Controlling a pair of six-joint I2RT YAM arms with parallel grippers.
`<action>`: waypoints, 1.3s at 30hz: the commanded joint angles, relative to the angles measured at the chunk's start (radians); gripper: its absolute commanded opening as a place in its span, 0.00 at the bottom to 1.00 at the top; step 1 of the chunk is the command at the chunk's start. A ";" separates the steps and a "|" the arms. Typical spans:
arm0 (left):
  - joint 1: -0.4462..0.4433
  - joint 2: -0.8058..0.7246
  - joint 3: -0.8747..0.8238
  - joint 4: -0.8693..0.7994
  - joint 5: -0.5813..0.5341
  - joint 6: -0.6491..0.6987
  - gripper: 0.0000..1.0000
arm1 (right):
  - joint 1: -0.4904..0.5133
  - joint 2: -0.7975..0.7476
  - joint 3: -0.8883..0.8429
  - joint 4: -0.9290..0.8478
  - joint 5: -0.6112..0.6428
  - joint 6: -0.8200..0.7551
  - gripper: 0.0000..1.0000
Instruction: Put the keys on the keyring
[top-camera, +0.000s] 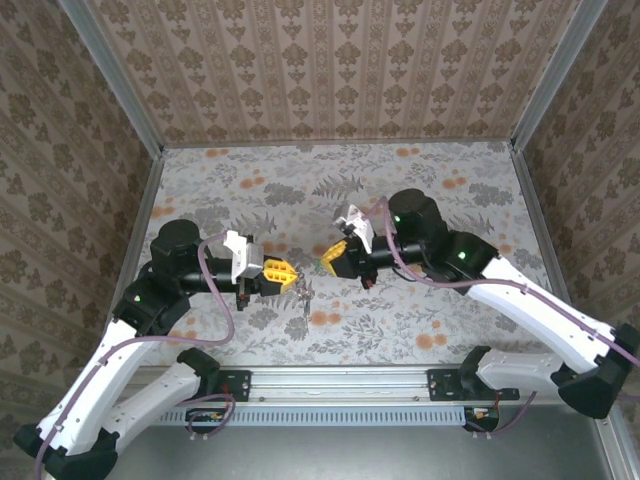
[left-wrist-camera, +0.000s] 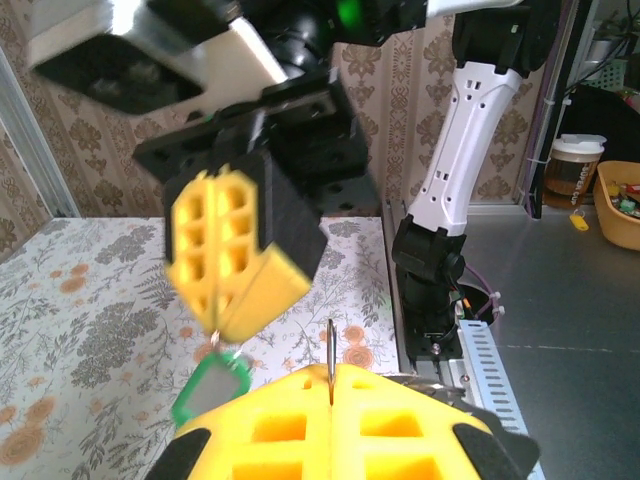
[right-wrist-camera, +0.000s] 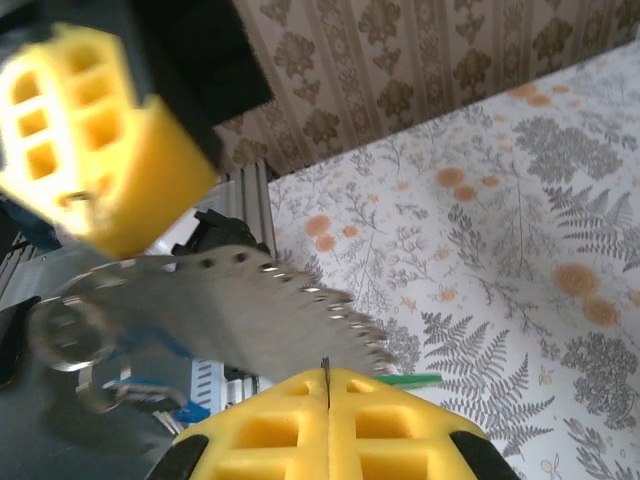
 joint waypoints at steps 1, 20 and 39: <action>0.001 -0.003 0.010 0.030 0.011 0.025 0.00 | 0.033 -0.051 -0.028 0.049 0.037 -0.048 0.00; 0.015 0.020 0.007 0.080 0.092 -0.024 0.00 | 0.317 -0.231 -0.335 0.510 0.519 -0.179 0.00; 0.028 0.022 -0.008 0.124 0.122 -0.054 0.00 | 0.317 -0.221 -0.358 0.695 0.429 -0.122 0.00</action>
